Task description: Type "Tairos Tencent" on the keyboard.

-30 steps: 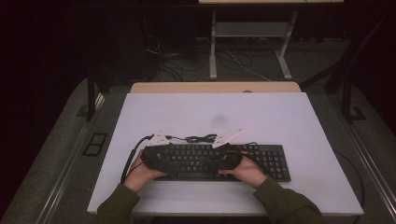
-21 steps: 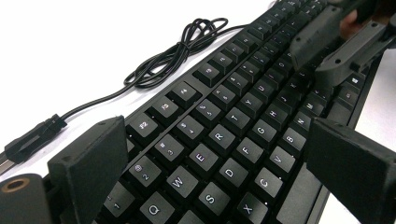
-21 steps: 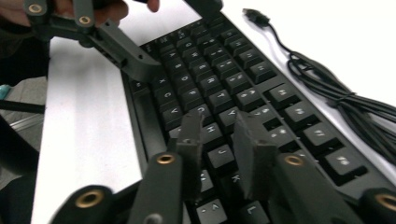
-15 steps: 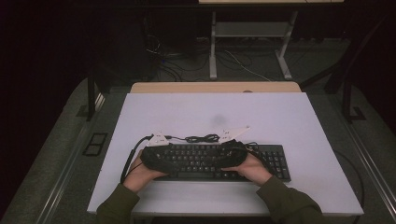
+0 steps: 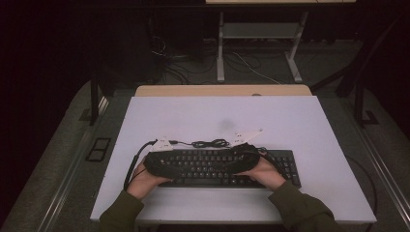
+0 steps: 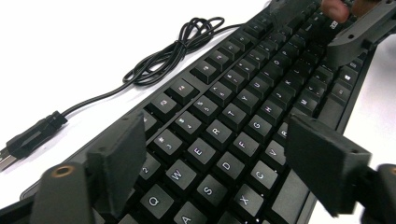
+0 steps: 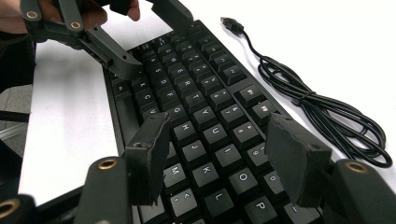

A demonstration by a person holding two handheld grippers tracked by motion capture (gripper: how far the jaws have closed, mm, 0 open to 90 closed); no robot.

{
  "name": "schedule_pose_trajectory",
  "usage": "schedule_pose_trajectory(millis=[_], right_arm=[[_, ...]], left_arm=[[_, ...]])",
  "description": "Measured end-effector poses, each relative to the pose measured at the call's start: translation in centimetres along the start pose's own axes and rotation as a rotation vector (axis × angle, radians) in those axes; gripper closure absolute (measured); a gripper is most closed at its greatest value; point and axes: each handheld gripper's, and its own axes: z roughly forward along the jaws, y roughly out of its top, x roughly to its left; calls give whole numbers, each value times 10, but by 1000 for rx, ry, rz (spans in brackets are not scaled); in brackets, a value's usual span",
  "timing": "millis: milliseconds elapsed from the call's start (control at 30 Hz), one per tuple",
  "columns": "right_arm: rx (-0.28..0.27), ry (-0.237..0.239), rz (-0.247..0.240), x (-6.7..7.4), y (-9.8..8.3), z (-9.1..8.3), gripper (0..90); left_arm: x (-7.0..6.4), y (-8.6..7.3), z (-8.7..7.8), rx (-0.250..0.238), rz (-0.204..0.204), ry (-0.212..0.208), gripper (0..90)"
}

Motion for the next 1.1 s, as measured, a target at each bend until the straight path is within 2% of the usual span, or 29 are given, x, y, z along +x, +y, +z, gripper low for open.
schedule_pose_trajectory(millis=[200, 500, 600, 1100], right_arm=[[1, -7, -1, -2, -1, -1, 389], [-2, -13, 5, -3, -1, -2, 386], [-3, -13, 4, -3, -1, -2, 387], [-4, -16, 4, -3, -1, -2, 387]], left_arm=[[0, -2, -2, 17, 13, -35, 370], [-4, -3, -1, 62, 35, -94, 805], [-4, -4, 1, 85, 47, -114, 886], [-10, -5, 11, 120, 77, -149, 893]])
